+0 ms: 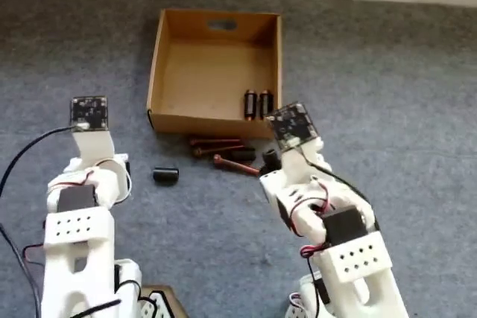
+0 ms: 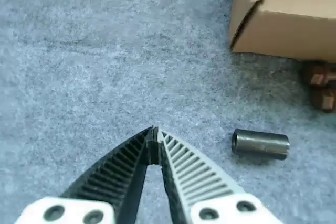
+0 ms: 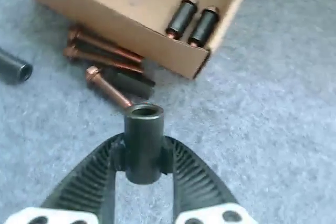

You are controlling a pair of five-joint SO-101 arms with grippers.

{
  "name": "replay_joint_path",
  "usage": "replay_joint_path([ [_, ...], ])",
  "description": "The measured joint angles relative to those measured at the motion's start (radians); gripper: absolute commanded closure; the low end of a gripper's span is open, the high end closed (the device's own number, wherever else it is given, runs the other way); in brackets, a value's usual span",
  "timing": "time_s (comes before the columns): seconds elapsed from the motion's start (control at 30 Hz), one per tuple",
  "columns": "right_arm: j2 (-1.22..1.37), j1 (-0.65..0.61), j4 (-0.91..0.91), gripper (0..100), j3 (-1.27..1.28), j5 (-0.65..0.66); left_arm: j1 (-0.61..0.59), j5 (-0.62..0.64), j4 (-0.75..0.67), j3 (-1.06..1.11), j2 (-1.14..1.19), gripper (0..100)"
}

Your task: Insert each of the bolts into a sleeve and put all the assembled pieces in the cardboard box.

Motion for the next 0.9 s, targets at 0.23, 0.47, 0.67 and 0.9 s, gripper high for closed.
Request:
replay_joint_path([
  [0.23,-0.075,0.037,-0.055,99.2,0.117,-0.014,0.157,-0.044,0.115,-0.241,0.308,86],
  [0.47,-0.104,0.078,-0.075,99.2,0.183,-0.023,0.342,-0.048,0.158,-0.393,0.508,86],
  [0.67,-0.149,0.155,-0.078,99.2,0.195,-0.068,0.483,0.063,0.127,-0.399,0.512,86],
  [0.9,-0.176,0.158,-0.078,99.2,0.224,-0.089,0.508,0.123,-0.032,-0.399,0.632,86],
])
